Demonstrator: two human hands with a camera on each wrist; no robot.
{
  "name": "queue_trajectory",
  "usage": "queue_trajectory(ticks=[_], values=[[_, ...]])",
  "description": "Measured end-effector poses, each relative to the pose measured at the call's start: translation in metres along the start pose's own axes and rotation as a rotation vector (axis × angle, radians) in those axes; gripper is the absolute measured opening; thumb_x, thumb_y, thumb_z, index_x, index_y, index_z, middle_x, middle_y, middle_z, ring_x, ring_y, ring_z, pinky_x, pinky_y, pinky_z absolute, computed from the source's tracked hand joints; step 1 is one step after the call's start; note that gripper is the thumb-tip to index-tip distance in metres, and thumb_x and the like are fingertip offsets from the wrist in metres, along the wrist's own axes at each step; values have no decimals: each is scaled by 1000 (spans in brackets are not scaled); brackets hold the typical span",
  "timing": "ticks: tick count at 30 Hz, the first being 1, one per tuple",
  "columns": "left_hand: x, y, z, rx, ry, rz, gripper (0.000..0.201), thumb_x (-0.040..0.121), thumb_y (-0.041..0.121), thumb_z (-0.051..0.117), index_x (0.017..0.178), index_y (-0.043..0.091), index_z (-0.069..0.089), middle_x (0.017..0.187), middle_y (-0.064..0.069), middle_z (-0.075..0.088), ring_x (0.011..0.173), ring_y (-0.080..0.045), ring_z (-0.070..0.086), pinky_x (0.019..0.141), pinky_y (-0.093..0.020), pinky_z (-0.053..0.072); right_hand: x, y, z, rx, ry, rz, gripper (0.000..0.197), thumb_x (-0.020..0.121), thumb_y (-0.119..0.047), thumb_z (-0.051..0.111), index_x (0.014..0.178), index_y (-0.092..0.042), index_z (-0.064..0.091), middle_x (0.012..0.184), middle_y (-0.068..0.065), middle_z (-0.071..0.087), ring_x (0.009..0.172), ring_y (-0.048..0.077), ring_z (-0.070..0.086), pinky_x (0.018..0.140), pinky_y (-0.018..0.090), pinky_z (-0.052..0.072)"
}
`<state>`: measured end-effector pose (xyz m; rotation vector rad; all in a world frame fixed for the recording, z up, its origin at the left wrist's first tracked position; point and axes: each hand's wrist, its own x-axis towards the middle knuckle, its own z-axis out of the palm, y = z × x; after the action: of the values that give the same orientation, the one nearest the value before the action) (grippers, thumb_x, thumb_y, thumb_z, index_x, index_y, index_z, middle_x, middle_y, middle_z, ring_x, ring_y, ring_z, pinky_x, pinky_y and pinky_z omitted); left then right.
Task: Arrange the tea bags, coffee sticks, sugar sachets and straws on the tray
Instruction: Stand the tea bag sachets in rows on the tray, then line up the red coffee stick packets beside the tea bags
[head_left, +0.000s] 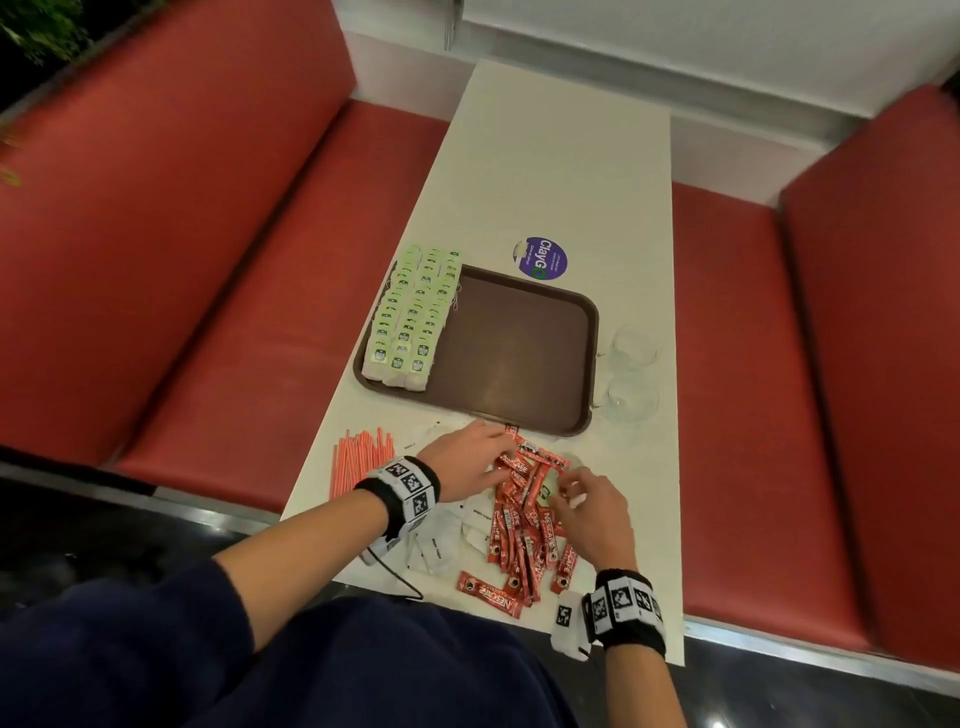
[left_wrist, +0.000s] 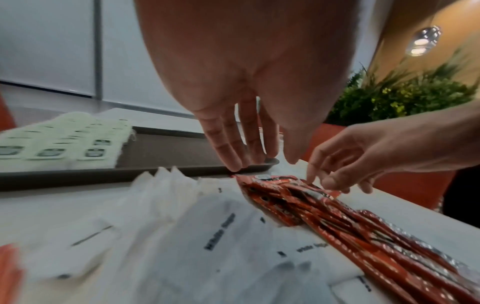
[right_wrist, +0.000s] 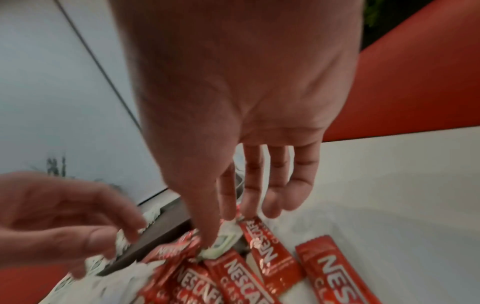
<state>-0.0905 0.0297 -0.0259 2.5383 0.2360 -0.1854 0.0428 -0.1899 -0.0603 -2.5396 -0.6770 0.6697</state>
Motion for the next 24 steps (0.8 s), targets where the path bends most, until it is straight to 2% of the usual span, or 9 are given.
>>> queue_trajectory(ticks=[2,5,11,14,17,19,20,22,24], values=[[12,10,9,54,-48,22,32,107,33,61,135,18,62,136,0,59,122,-21,51,97,-35,47,-1,-4,7,-127,-94,-51,45,88,-57,81,126,-42,63,120,-10,59,108,12,60,94,42,57],[20,12,23,105,-69,31,28,106,28,60,132,17,64,135,-2,59,122,-24,53,98,-35,46,-2,-2,11,-206,-33,-84,38,95,-54,74,130,-42,67,126,-11,56,118,16,60,92,39,57],[21,11,32,26,-26,-20,31,107,37,61,132,20,65,134,1,58,123,-19,53,101,-34,49,-4,15,-11,61,51,-33,34,101,-57,69,118,-31,83,119,-12,58,116,14,61,93,32,47],[25,22,29,-96,46,16,35,104,40,65,136,26,62,133,8,56,119,-6,47,104,-30,45,-1,18,-24,131,103,-72,26,93,-54,81,104,-31,82,113,-11,65,102,12,66,91,36,55],[36,34,29,-181,47,49,48,99,46,71,143,31,58,141,11,56,127,-6,48,109,-28,41,2,6,-39,200,160,-109,25,83,-46,92,86,-28,75,95,-13,70,78,2,67,70,17,49],[44,38,29,-254,47,34,47,95,45,77,137,32,63,136,11,65,123,-8,57,108,-31,46,3,-6,-52,298,113,-120,26,79,-45,95,80,-27,76,83,-9,76,70,4,71,63,14,48],[45,40,29,-317,62,23,40,93,41,81,129,31,68,126,11,71,114,-7,63,103,-33,52,3,-10,-56,375,60,-127,24,80,-44,95,79,-26,79,80,-6,78,69,7,74,64,17,53],[46,41,30,-426,96,-5,23,90,32,86,109,29,73,102,12,76,94,-5,70,90,-39,59,2,-17,-64,555,-71,-129,19,87,-43,90,86,-26,84,84,-3,82,77,16,79,75,35,64],[44,38,31,-438,119,-42,18,89,30,87,100,29,72,92,12,76,87,-4,70,84,-38,59,10,-14,-65,666,-86,-96,27,98,-49,79,94,-23,85,91,-1,83,83,21,81,82,42,67]])
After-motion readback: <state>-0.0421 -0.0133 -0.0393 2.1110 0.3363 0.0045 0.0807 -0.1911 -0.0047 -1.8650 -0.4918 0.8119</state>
